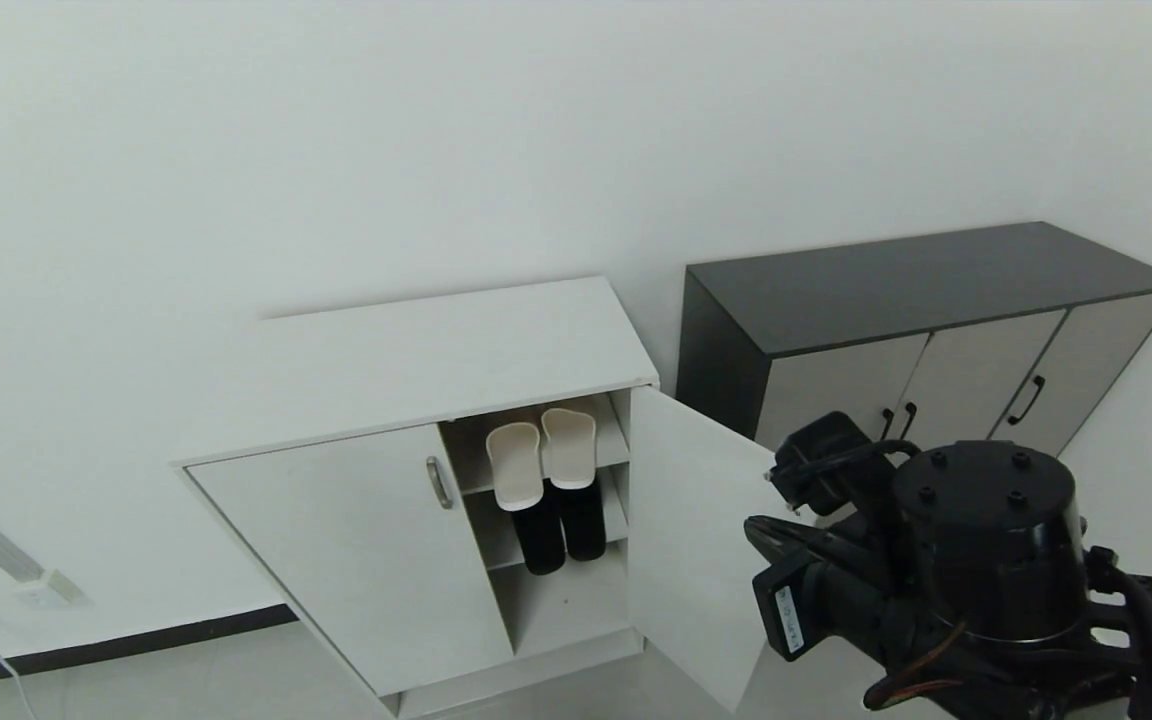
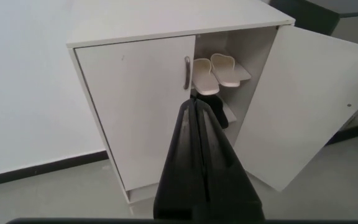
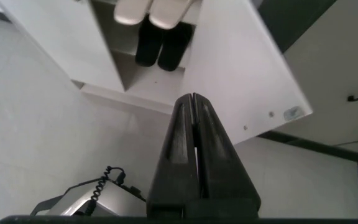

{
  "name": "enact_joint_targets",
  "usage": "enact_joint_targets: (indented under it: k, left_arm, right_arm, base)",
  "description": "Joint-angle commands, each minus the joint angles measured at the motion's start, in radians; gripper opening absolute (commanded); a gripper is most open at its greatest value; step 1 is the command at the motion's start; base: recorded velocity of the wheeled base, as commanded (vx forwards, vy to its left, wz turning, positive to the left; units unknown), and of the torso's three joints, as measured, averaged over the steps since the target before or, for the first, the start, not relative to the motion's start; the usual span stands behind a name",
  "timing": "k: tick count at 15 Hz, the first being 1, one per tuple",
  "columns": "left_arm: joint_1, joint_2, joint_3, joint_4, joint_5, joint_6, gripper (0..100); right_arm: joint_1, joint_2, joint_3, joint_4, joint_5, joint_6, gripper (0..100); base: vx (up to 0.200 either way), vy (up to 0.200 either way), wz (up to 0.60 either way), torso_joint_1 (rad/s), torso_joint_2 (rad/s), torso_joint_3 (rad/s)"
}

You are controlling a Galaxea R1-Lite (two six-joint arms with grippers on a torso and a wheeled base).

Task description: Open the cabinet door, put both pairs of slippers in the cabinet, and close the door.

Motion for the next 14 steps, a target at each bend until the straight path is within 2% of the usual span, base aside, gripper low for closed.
enact_joint_targets:
  k: [1,2,5,10,12,14]
  left_arm:
    - [0.0,0.002,0.0,0.0,0.0,-0.001,0]
    - [0.001,0.002,0.0,0.0,0.0,-0.001,0]
    - [0.0,0.002,0.0,0.0,0.0,0.0,0]
    - [0.0,0.002,0.0,0.0,-0.001,0.0,0]
    - [0.001,0.002,0.0,0.0,-0.001,0.0,0]
    - [0.0,0.002,0.0,0.0,-0.001,0.0,0]
  right_arm:
    - [0.0,0.004,-0.002,-0.009,-0.001,0.0,0]
    - [0.0,0.007,-0.002,-0.032,0.001,-0.008,0]
    - [-0.038,0.048,0.001,-0.078,0.001,-0.029,0]
    - [-0.207,0.166,-0.105,-0.117,0.019,-0.054,0]
    - [-0.304,0.247,-0.197,-0.117,0.067,-0.051,0]
    - [-0.346,0.292,-0.25,-0.117,0.1,-0.049,0]
  base:
    - [-0.2,0.0,0.0,-0.017,0.0,0.007]
    - [-0.2,0.0,0.0,-0.017,0.0,0.002]
    - [0.0,0.0,0.0,0.0,0.0,0.0]
    - [0.0,0.0,0.0,0.0,0.0,0.0]
    - [0.0,0.0,0.0,0.0,0.0,0.0]
    - [0.0,0.0,0.0,0.0,0.0,0.0]
